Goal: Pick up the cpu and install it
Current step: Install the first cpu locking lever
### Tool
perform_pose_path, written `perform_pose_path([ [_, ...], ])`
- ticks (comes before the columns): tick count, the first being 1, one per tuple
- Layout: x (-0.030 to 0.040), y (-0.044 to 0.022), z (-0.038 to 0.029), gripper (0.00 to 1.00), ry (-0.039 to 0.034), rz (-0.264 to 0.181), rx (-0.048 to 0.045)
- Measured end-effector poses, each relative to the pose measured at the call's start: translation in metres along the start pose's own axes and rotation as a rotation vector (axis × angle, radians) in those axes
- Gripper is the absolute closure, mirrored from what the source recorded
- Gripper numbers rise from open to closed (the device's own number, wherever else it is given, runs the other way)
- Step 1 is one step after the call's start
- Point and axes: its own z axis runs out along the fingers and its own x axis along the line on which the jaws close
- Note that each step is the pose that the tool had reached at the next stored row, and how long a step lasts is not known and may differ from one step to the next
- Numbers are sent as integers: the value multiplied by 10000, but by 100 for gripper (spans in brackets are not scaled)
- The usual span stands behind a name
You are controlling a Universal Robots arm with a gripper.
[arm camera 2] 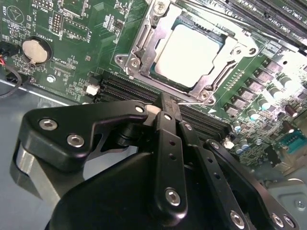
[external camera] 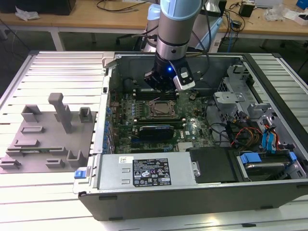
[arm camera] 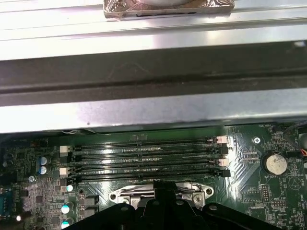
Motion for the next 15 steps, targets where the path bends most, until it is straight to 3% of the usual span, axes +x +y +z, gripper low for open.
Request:
perform_pose_path([
  [11,14,-2,60,89,-15,25,39],
  [15,17,39,73,89,-42,22,37],
])
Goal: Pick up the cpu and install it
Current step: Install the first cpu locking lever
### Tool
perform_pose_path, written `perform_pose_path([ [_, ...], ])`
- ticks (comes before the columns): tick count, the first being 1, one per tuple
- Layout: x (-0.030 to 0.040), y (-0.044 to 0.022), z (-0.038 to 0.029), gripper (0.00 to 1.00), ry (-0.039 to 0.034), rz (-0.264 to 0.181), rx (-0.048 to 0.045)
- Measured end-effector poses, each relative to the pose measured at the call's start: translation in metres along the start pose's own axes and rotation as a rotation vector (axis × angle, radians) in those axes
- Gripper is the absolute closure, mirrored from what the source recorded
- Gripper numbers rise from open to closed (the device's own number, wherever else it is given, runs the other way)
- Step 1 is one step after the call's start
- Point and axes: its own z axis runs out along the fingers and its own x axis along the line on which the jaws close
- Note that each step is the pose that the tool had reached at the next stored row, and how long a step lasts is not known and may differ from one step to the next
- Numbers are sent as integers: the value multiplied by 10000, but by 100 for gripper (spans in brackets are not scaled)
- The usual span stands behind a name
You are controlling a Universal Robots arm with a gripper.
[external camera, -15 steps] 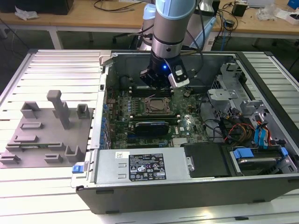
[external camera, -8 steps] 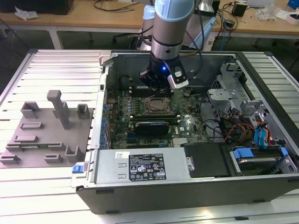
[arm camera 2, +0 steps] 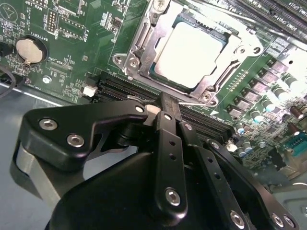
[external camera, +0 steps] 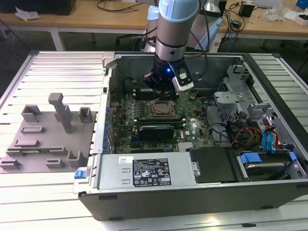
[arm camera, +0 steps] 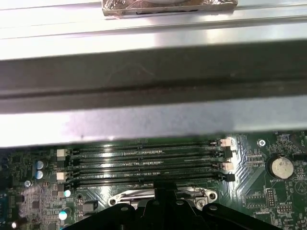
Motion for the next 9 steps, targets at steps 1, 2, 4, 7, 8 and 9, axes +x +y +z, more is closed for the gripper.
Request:
perform_pose_path([
  [1,0,5,8,89,-21,3,-4],
  [2,0,5,19,89,-68,11,-6],
  [4,1,3,29,89,-167,25,-9],
  [7,4,2,39,89,-299,34,-20],
  [8,3,2,39,89,-299,33,-21],
  [9,4,2,40,89,-299,34,-21],
])
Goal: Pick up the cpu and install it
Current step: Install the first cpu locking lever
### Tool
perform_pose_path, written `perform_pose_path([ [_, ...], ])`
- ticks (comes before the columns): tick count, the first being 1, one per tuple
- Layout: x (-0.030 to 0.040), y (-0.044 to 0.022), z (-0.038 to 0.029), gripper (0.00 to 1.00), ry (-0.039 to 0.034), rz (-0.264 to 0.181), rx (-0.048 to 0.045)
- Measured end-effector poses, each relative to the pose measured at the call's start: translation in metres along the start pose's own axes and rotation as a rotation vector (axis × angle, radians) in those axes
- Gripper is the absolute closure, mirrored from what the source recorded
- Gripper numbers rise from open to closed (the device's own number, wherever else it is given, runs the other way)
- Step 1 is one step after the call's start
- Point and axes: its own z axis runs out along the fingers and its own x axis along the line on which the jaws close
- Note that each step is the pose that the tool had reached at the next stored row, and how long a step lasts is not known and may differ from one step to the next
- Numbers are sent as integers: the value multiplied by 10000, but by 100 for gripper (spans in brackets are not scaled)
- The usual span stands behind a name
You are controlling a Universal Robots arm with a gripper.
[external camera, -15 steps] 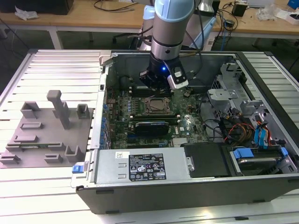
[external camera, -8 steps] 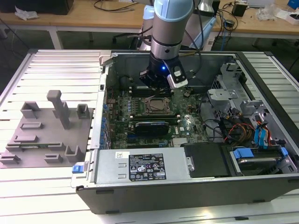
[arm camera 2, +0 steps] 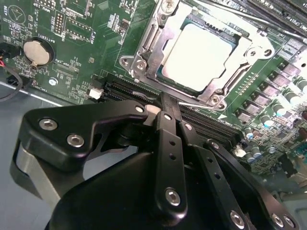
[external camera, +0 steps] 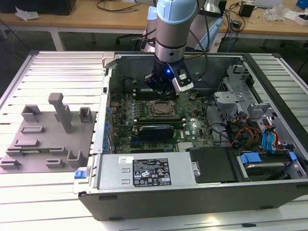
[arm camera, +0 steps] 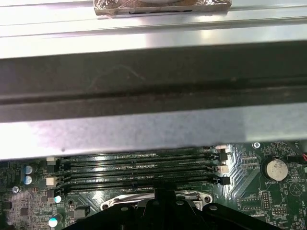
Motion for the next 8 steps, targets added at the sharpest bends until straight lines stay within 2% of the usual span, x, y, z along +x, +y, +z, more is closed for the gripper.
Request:
perform_pose_path([
  [2,11,2,4,89,-13,4,-3],
  [3,20,4,10,89,-43,20,-2],
  [8,37,5,38,89,-255,160,18],
])
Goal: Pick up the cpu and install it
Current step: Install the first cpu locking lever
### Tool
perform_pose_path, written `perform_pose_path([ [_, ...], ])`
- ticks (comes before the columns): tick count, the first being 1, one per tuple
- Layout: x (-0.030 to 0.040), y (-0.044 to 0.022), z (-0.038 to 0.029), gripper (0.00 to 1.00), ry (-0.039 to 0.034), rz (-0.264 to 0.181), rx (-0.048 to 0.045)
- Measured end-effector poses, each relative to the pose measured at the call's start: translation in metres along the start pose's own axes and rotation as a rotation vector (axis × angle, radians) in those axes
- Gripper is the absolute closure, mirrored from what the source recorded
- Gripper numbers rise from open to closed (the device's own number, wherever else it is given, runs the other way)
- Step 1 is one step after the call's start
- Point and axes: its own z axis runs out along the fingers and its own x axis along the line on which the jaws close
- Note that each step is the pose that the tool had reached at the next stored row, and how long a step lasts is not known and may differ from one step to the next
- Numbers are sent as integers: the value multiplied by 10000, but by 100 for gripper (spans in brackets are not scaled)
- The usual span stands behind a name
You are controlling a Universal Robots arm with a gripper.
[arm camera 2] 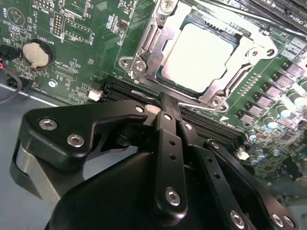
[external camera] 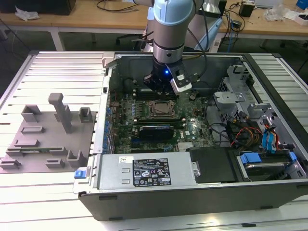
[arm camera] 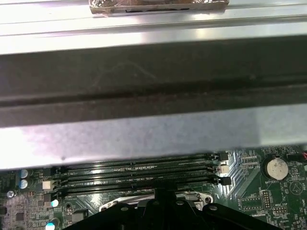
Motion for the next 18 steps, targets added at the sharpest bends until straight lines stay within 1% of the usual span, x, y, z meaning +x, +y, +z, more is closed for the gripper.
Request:
perform_pose_path([
  [1,2,1,7,89,-68,51,-5],
  [4,10,8,12,89,-159,161,-8],
  [9,34,11,19,89,-227,404,-2],
  [10,39,11,24,89,-249,499,0],
  [11,42,10,33,89,-292,640,7],
  [12,46,15,37,89,-319,717,9],
  [15,52,46,43,89,-352,855,11],
  [18,53,50,45,89,-375,918,18],
])
